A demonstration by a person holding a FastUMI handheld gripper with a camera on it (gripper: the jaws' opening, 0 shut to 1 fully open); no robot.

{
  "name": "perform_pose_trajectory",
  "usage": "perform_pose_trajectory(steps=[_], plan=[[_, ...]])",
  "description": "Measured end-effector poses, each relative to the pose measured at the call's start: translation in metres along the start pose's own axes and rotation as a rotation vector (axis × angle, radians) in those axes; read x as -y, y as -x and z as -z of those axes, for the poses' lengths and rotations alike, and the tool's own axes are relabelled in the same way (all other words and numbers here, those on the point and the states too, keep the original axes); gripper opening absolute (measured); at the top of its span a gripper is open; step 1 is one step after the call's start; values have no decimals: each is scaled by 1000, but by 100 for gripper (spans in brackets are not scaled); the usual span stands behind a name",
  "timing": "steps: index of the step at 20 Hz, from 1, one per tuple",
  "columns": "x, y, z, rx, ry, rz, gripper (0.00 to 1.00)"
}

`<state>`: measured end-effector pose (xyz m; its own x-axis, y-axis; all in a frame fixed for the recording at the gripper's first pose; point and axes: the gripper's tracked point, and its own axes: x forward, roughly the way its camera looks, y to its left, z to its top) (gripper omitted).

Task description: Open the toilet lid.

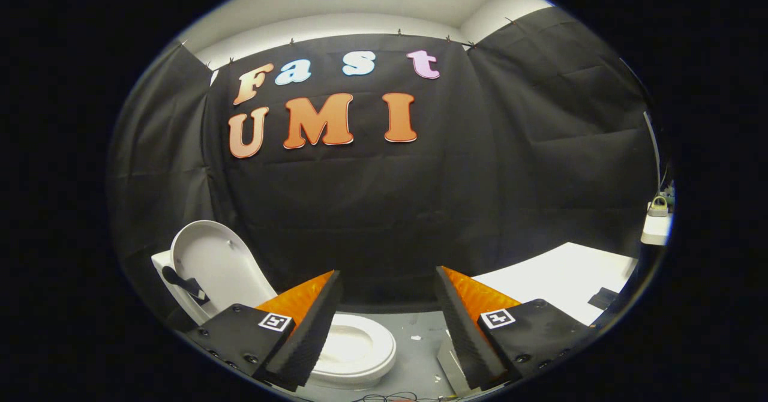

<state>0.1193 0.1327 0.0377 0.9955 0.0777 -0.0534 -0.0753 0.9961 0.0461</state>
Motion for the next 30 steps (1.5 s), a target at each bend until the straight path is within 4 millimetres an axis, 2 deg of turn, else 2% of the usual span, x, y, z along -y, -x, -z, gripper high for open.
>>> perform_pose_trajectory(steps=[3,13,16,18,20,21,25,30], plan=[[28,15,0,8,-51,20,99],[80,63,23,82,-63,29,98],[70,76,27,88,-63,-7,98],[54,88,14,153,-44,-65,98],[50,90,-3,230,-12,-79,98],[50,90,-3,244,9,-75,98],[50,83,13,194,17,-71,98],[53,80,19,163,23,-70,98]])
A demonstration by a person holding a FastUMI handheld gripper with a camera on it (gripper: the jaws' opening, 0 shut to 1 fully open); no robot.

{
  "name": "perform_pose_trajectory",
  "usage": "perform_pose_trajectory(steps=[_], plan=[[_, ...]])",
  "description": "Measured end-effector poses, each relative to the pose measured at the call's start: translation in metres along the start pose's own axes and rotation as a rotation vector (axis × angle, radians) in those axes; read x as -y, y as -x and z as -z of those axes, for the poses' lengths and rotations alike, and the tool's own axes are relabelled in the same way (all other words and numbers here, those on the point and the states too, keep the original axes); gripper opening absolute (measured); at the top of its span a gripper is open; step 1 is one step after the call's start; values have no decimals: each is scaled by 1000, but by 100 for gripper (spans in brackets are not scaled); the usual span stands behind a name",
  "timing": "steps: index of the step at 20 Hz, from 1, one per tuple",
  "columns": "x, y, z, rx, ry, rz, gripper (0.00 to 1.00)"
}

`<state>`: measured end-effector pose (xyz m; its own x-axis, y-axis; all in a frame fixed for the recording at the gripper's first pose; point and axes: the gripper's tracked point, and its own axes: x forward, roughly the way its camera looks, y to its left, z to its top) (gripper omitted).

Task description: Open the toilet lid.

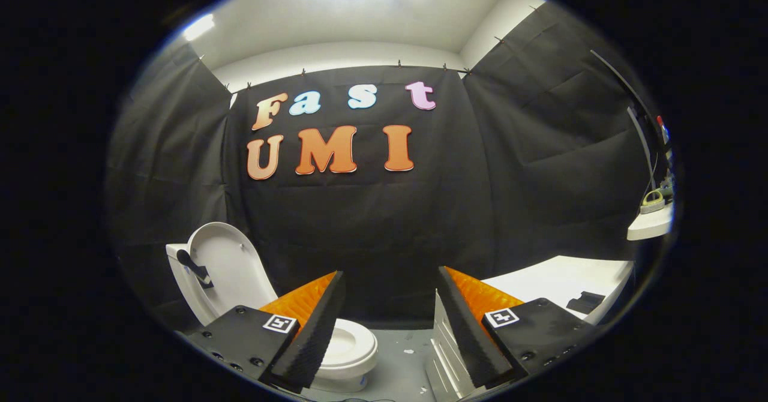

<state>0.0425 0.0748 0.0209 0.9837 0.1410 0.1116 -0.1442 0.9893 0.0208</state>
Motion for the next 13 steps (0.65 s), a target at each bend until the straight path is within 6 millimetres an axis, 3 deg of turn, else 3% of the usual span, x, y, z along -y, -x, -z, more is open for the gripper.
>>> perform_pose_trajectory(steps=[13], plan=[[-3,-3,6,-23,30,-10,98]])
